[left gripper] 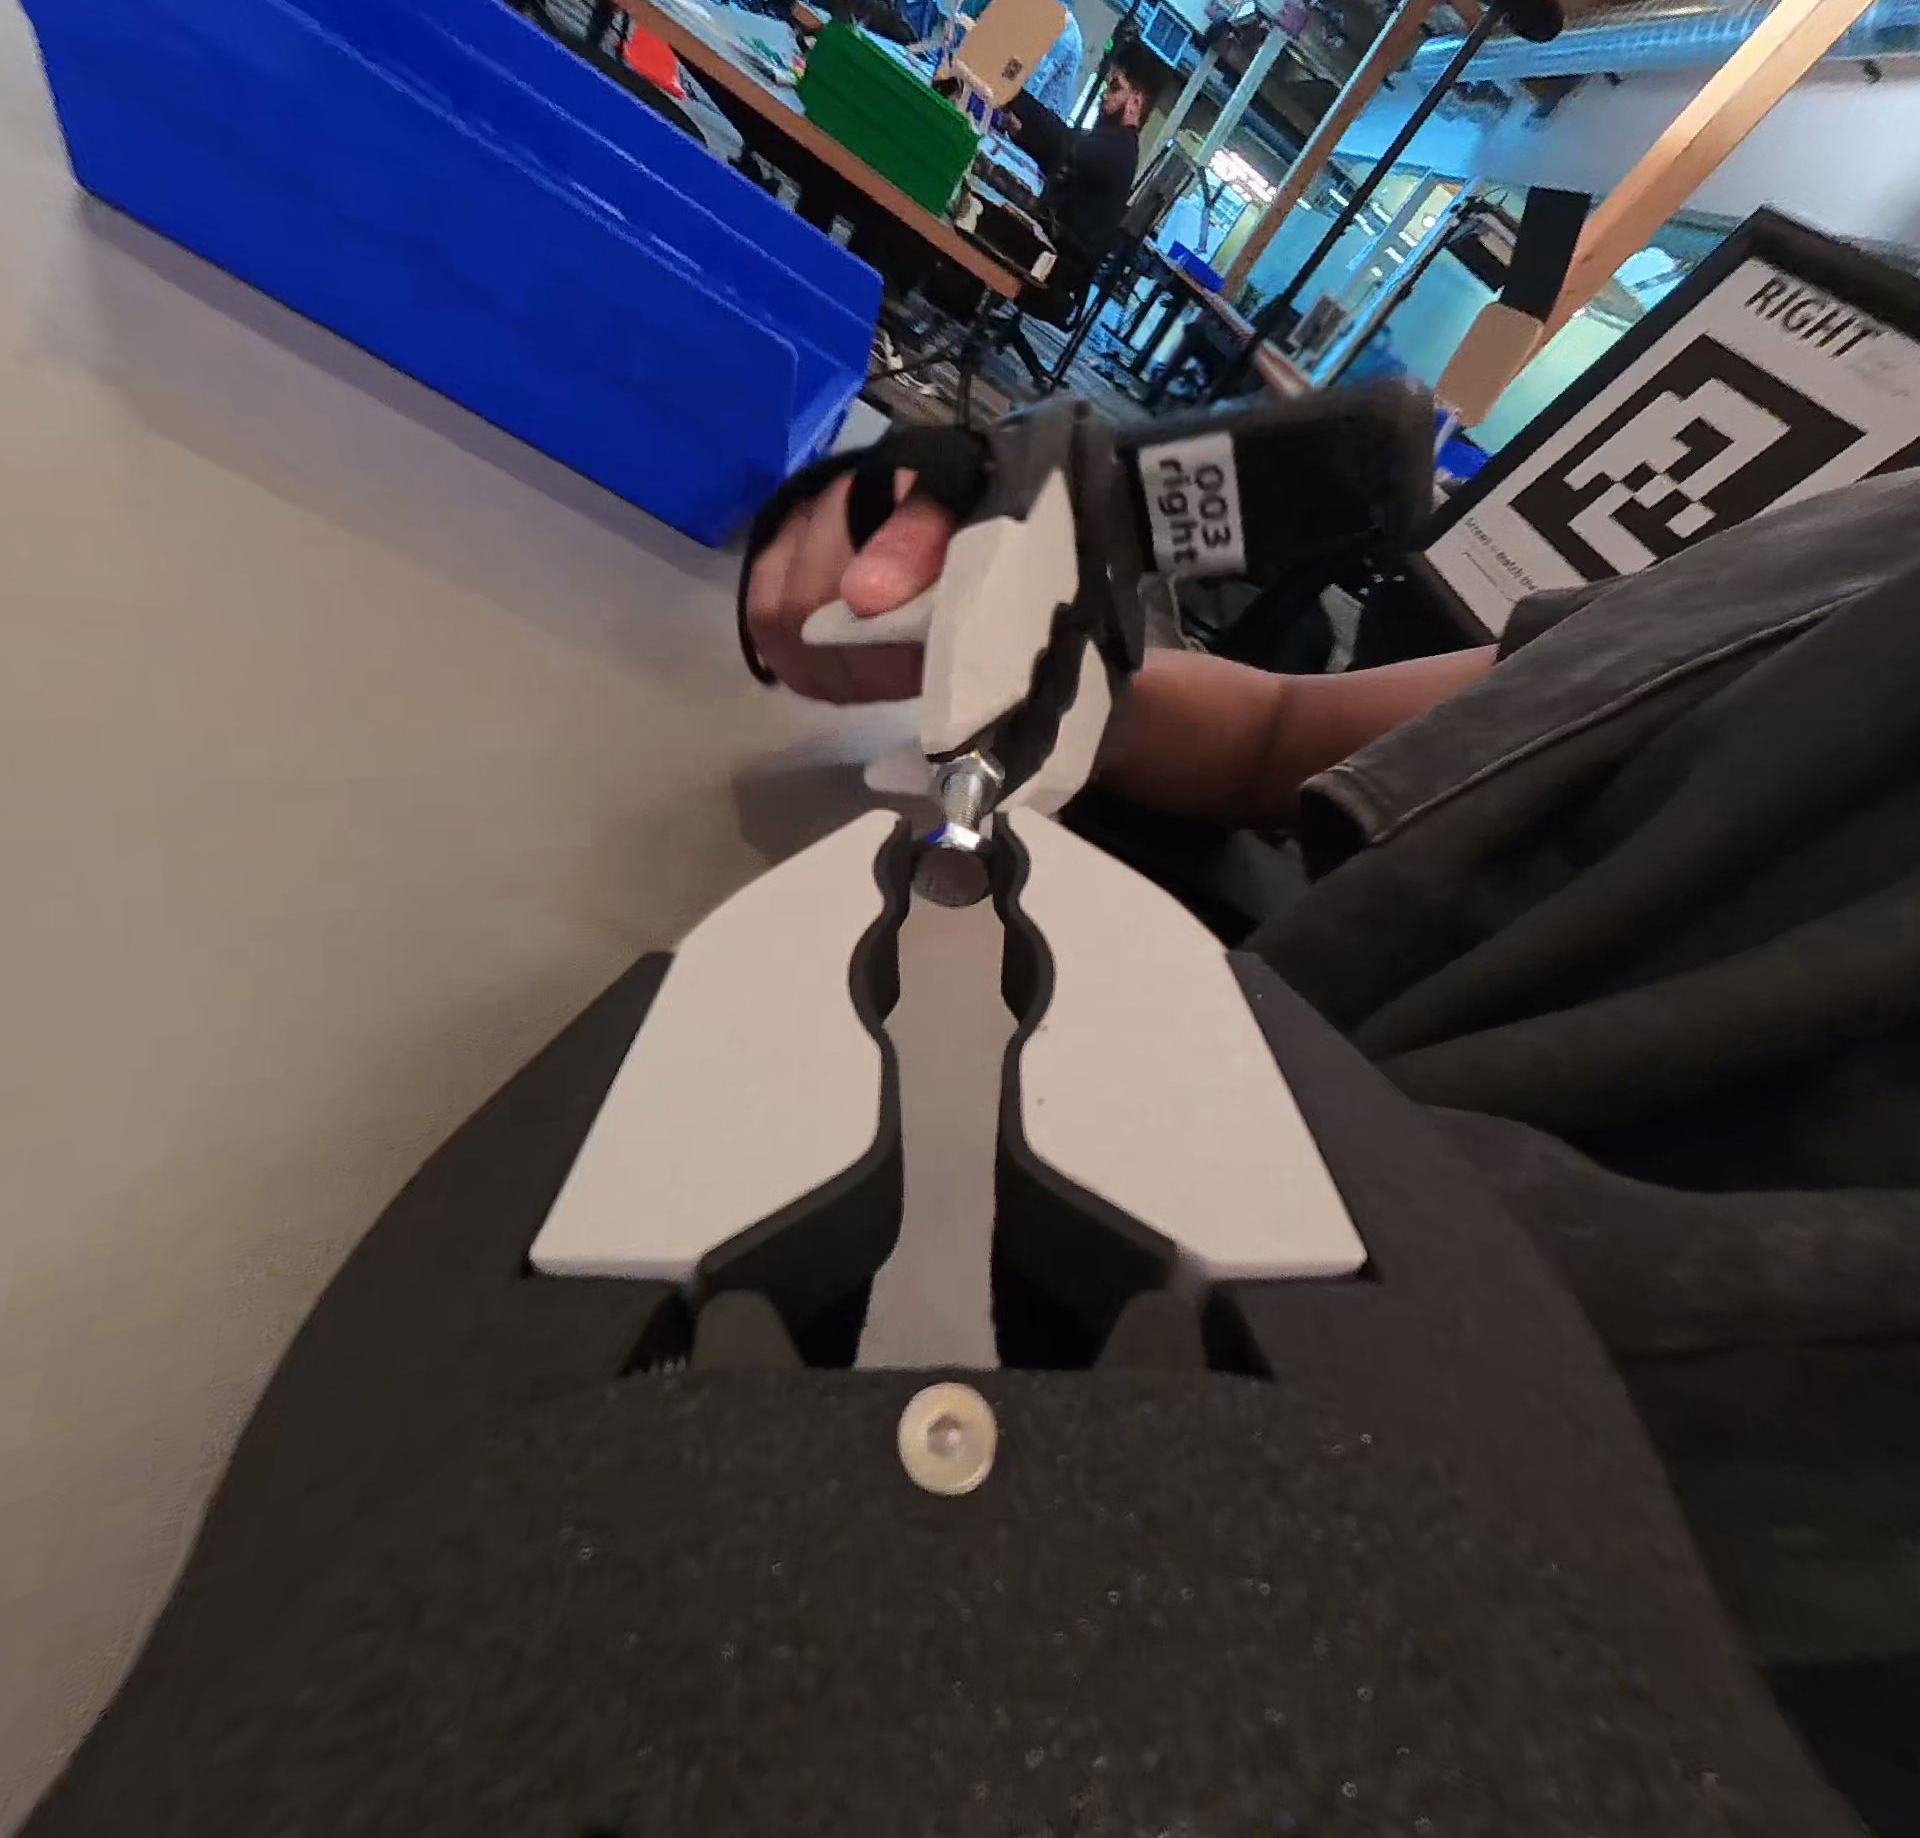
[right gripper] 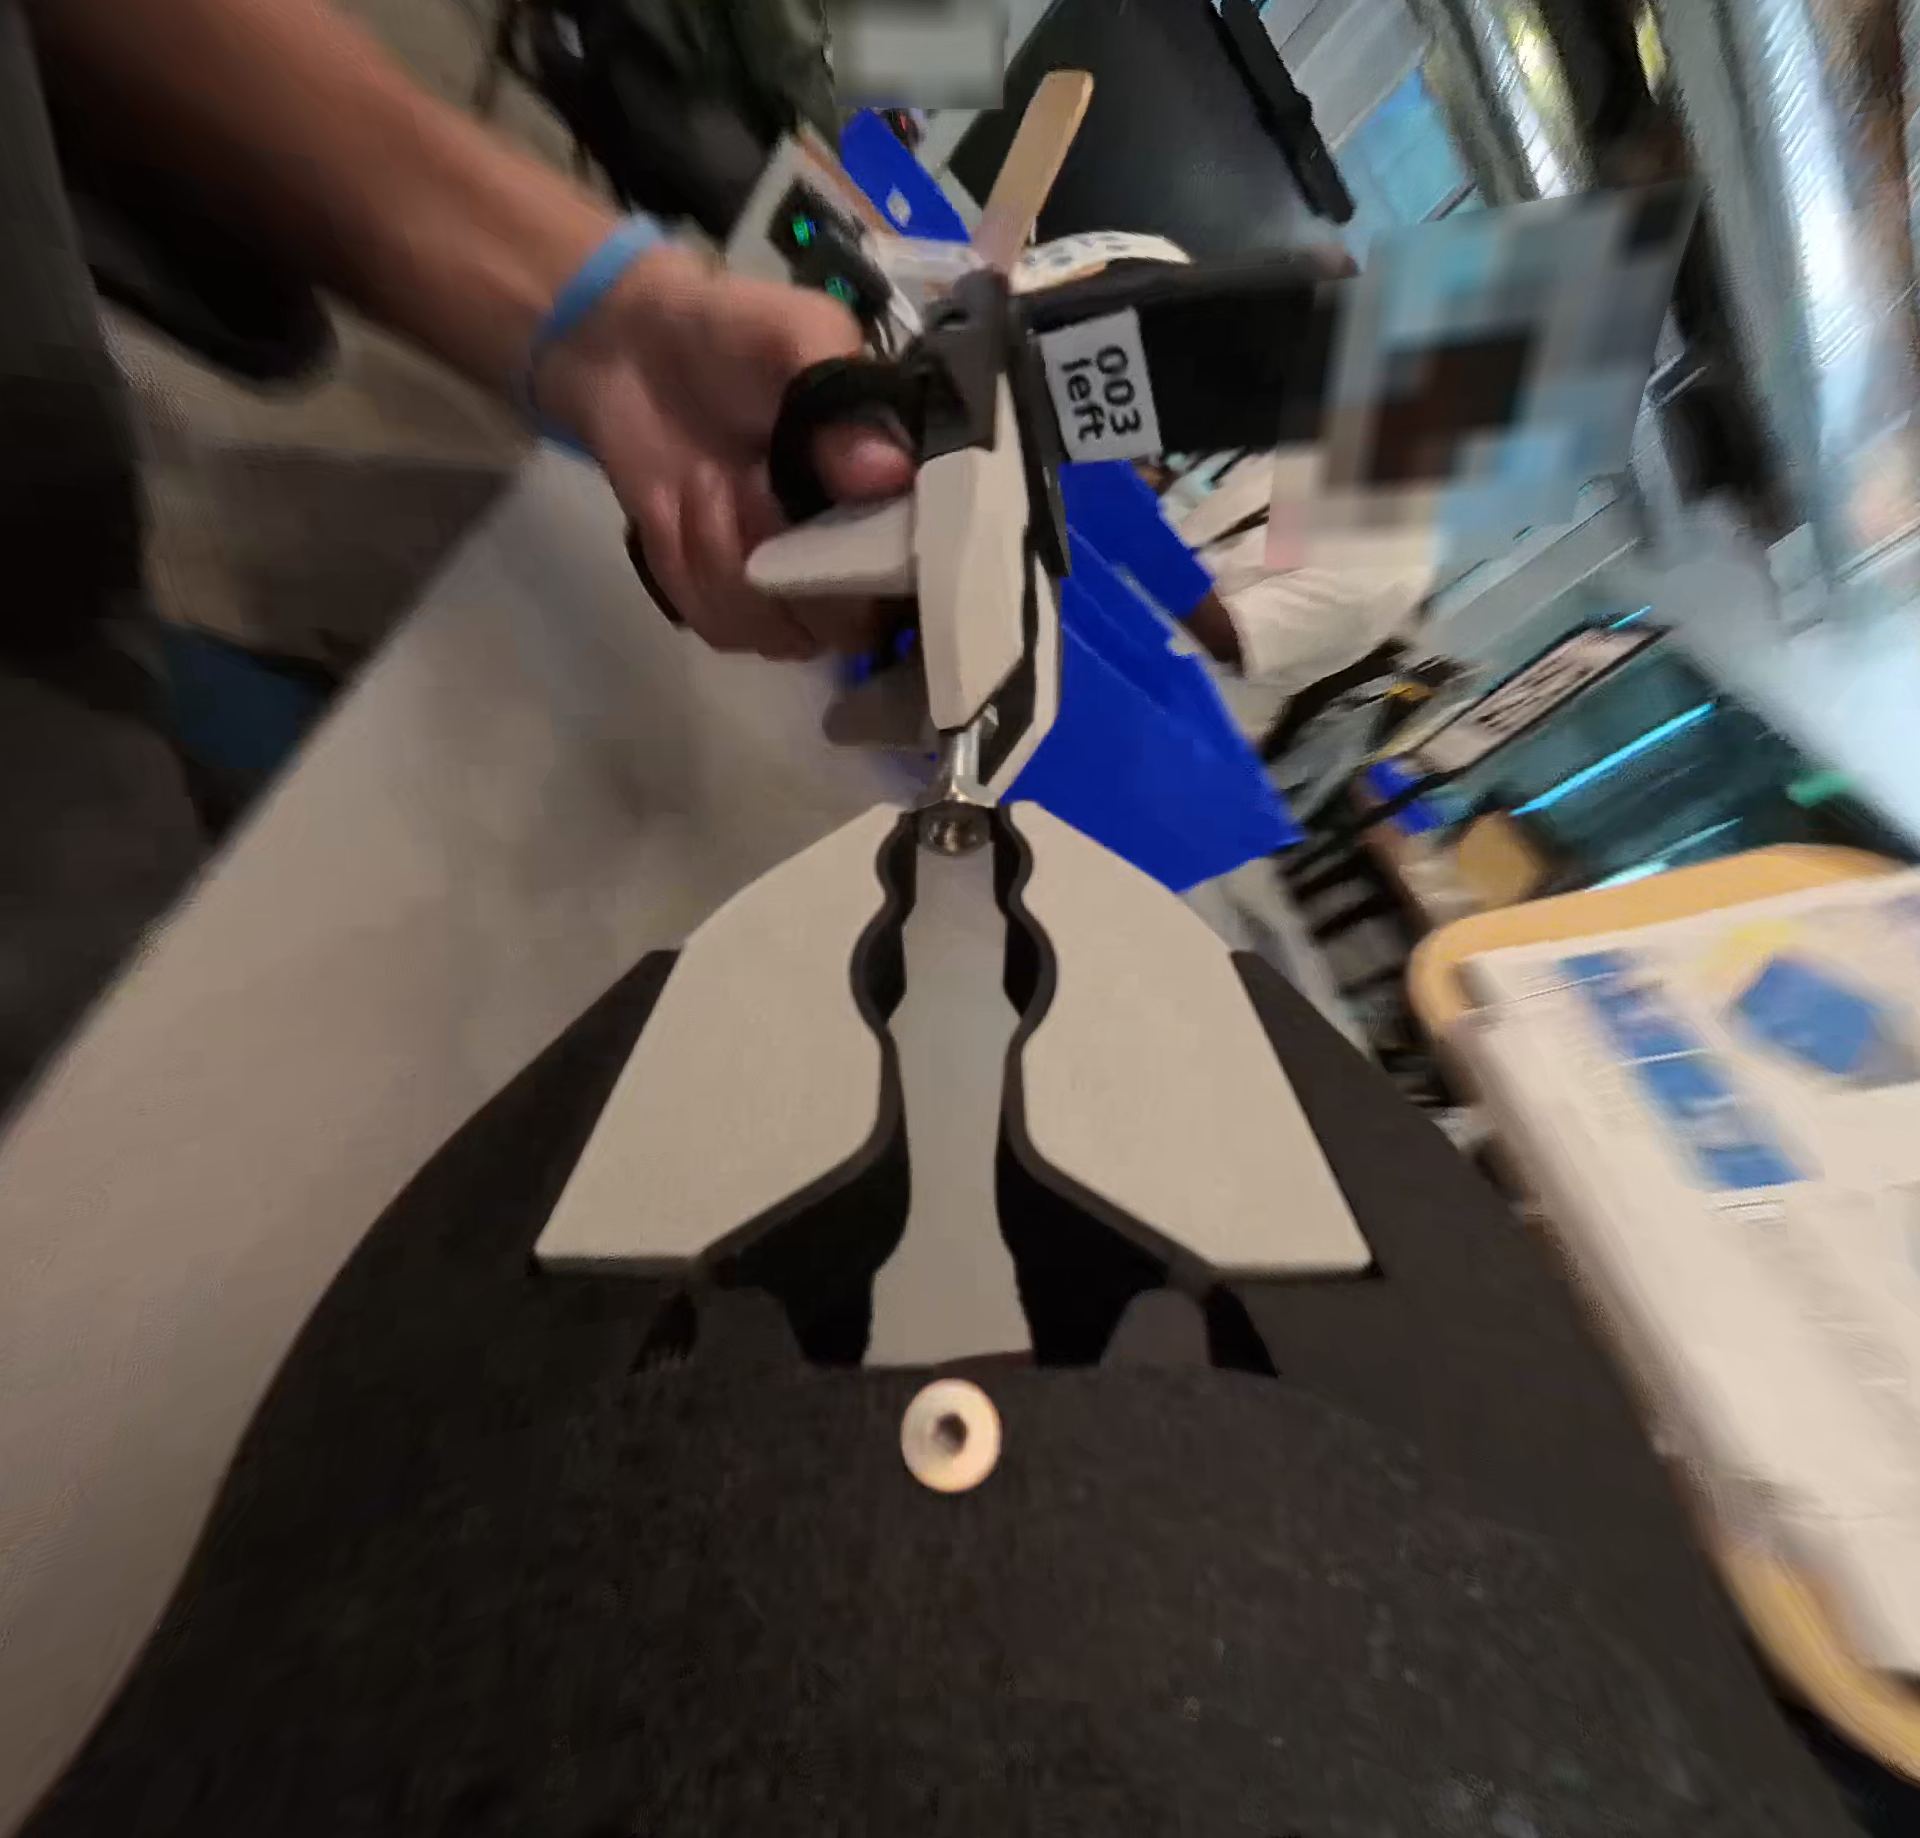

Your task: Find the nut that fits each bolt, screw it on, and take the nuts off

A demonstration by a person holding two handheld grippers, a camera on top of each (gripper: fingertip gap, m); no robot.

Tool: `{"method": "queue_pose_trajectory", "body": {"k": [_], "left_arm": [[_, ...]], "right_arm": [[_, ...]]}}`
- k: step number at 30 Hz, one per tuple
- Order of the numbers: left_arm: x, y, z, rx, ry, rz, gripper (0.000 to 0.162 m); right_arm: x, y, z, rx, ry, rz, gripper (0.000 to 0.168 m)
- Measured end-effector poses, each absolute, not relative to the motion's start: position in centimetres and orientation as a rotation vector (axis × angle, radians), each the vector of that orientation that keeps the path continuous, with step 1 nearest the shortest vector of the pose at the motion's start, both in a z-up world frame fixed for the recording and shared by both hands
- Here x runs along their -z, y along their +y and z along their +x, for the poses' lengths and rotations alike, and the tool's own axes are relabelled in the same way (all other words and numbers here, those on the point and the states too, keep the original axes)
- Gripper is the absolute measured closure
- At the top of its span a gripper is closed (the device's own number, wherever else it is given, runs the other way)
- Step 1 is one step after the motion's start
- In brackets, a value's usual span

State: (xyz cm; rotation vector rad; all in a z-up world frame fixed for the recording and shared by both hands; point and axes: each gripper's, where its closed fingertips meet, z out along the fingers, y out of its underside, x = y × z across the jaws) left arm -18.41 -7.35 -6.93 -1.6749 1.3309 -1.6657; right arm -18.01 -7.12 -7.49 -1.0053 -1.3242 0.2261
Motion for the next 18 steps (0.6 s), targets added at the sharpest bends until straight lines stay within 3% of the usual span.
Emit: {"method": "queue_pose_trajectory", "body": {"k": [5,8,13,18], "left_arm": [[7.4,-8.0,-18.5,1.805,1.320,-1.768,0.148],[7.2,-7.6,-18.7,1.861,1.268,-1.802,0.148],[6.7,-5.7,-19.4,1.722,1.235,-1.747,0.148],[7.0,-1.6,-20.1,1.109,1.189,-1.673,0.148]], "right_arm": [[7.7,-7.8,-18.0,0.573,-1.452,-0.570,0.154],[7.3,-7.9,-17.7,0.742,-1.384,-0.435,0.154],[5.7,-6.6,-16.4,0.345,-1.225,-0.774,0.155],[4.1,-2.9,-13.9,-0.206,-0.917,-1.226,0.154]]}}
